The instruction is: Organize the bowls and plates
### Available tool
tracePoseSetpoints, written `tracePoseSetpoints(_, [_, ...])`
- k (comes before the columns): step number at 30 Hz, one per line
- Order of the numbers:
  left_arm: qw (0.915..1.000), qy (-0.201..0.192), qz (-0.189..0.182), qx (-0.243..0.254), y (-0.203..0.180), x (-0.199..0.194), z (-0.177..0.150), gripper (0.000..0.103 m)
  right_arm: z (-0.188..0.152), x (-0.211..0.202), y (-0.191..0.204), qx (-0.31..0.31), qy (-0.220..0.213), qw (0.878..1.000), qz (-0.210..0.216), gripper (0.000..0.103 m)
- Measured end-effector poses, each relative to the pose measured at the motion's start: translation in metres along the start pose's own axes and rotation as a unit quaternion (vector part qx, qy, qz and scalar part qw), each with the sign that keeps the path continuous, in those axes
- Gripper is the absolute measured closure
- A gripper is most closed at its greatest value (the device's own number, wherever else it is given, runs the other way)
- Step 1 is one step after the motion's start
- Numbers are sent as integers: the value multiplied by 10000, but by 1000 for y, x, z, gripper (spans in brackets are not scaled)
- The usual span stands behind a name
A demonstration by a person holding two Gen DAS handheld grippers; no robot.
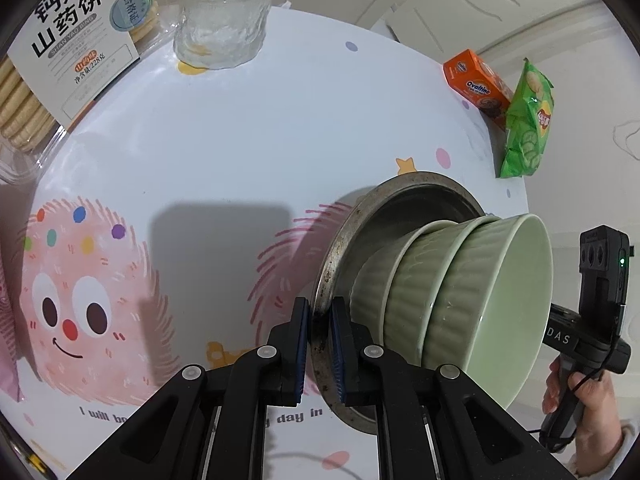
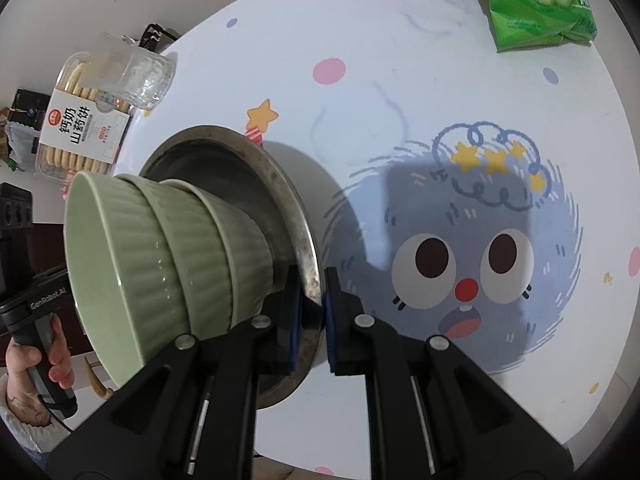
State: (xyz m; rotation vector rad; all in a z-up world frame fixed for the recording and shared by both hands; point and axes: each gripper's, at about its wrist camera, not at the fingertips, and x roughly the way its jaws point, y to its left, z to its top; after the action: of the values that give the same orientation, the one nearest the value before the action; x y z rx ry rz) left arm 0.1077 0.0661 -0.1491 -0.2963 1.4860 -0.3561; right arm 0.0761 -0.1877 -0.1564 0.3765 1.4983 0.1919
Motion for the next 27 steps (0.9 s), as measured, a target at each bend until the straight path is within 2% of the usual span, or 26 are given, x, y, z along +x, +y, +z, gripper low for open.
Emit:
tracePoseSetpoints(5, [9992, -324, -86, -208, 4, -13, -9, 92, -7, -13, -9, 24, -251, 9997, 37, 91])
tracePoseSetpoints(9, [9949, -857, 505, -148, 0, -44, -29, 92, -21, -40, -8, -79, -662, 9977, -138, 91])
tracePoseSetpoints(13, [9862, -1276, 1050, -19, -14, -70, -53, 92, -42, -72, 1, -331, -1142, 9919, -444, 91])
tracePoseSetpoints(18, [9763, -1519, 1540, -40, -36, -85, -83, 90, -72, -97, 24, -626, -1435, 9857, -627, 91])
tracePoseSetpoints(20, [9742, -1573, 1618, -68, -42, -90, -94, 82, -82, -103, 34, -666, -1521, 9838, -677, 90])
tracePoseSetpoints(22, [9727, -1621, 1658, -92, -50, -96, -104, 74, -93, -108, 43, -671, -1592, 9823, -724, 77])
tracePoseSetpoints(23, [9719, -1647, 1682, -86, -54, -98, -108, 66, -96, -109, 46, -675, -1613, 9818, -736, 57])
tracePoseSetpoints(24, [9710, -1674, 1706, -61, -58, -99, -112, 52, -99, -110, 50, -693, -1629, 9814, -744, 32])
tracePoseSetpoints(26, [9683, -1780, 1749, 23, -67, -103, -121, 41, -107, -113, 59, -796, -1704, 9788, -817, 18])
tracePoseSetpoints(27, [9670, -1821, 1779, 57, -71, -104, -124, 37, -110, -114, 62, -850, -1730, 9777, -830, 18])
